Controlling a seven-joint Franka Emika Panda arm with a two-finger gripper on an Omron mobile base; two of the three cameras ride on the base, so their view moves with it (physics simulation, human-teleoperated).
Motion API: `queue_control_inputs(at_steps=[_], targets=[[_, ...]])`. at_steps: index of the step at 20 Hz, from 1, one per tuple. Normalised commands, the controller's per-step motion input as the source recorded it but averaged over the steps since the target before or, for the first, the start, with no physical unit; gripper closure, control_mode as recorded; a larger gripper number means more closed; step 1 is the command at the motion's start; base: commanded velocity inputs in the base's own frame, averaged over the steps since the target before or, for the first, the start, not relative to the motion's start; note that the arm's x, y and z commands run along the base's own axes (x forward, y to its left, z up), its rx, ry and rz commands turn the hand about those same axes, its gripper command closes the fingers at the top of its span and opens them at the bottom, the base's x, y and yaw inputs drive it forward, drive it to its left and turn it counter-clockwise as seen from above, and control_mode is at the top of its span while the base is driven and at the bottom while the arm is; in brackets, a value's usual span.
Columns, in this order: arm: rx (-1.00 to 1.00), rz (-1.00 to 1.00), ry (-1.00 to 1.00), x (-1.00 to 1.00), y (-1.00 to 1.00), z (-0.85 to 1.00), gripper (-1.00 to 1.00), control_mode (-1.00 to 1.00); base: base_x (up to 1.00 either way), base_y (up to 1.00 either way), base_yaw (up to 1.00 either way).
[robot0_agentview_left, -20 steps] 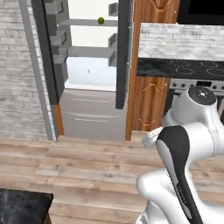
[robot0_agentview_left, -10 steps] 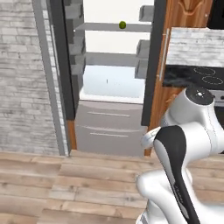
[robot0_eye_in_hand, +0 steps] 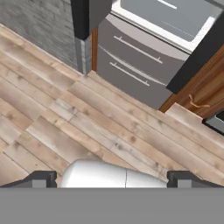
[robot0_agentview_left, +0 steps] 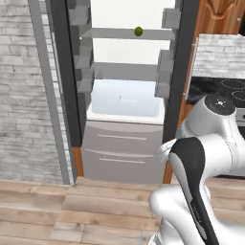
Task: Grab the lemon and lime from the fridge, place them in the blender, close the lid, and turn on the blender to create a marinade.
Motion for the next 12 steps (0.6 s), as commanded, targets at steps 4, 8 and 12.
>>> queue_control_inputs(at_steps=[4, 8, 12], targets=[[0.0, 0.0, 0.0, 0.0, 0.0, 0.0, -1.0, 1.0, 0.82, 0.31, -0.19], [0.0, 0.0, 0.0, 0.0, 0.0, 0.0, -1.0, 1.0, 0.76, 0.64, -0.32], [0.0, 0.0, 0.0, 0.0, 0.0, 0.0, -1.0, 1.0, 0.64, 0.58, -0.35]])
